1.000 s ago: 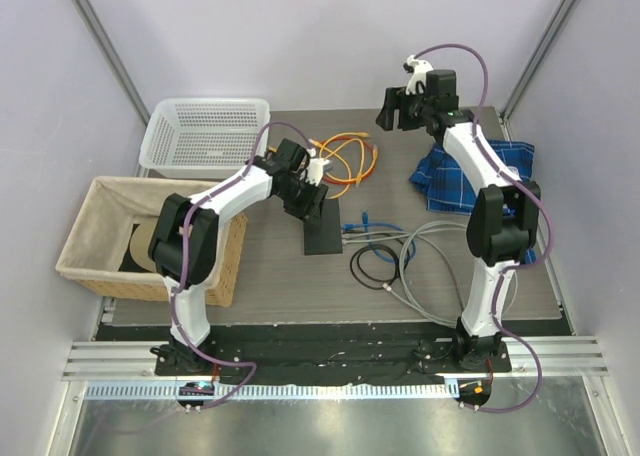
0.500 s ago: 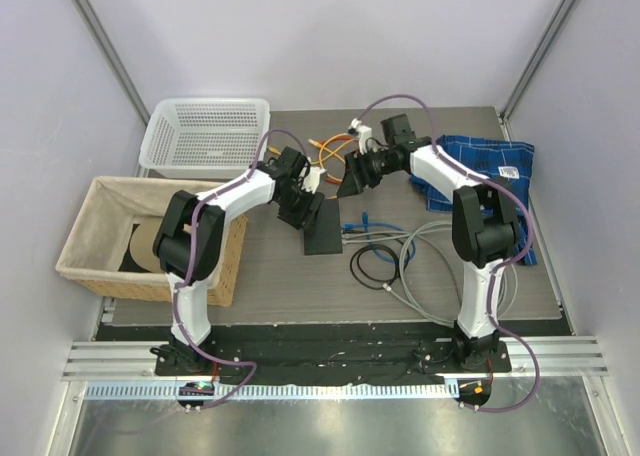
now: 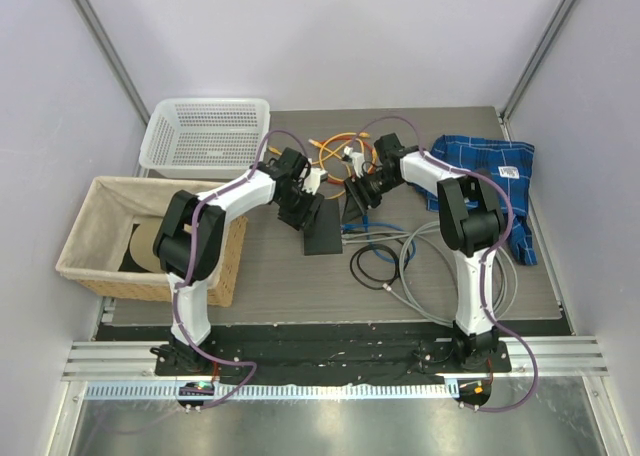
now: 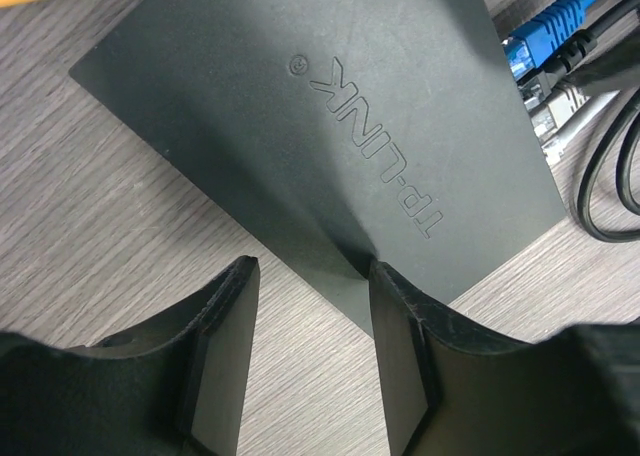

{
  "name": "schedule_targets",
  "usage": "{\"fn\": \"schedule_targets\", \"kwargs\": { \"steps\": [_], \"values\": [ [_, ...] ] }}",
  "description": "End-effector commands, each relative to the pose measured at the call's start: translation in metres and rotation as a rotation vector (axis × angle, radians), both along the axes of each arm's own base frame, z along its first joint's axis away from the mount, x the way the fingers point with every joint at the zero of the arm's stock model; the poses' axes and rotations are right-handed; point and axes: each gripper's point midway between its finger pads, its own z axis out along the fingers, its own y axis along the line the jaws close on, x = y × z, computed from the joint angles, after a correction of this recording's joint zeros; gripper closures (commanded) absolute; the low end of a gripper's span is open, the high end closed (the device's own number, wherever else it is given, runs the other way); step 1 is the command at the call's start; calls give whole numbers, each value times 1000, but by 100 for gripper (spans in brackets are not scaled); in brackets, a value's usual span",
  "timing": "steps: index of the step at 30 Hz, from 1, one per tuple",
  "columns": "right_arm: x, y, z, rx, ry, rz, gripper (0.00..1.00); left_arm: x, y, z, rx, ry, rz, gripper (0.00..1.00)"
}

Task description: Pull the plug from the switch port

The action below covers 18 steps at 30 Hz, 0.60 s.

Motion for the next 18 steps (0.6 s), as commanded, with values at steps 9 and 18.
{"fn": "schedule_targets", "kwargs": {
  "steps": [9,18],
  "values": [
    [-14,-1,-23,-33,37,75,38,-3,23,-32,93,56,-5,52],
    [-20,6,-37,-35,87,86,45,-5,25,-32,98,57,-8,52]
  ]
}}
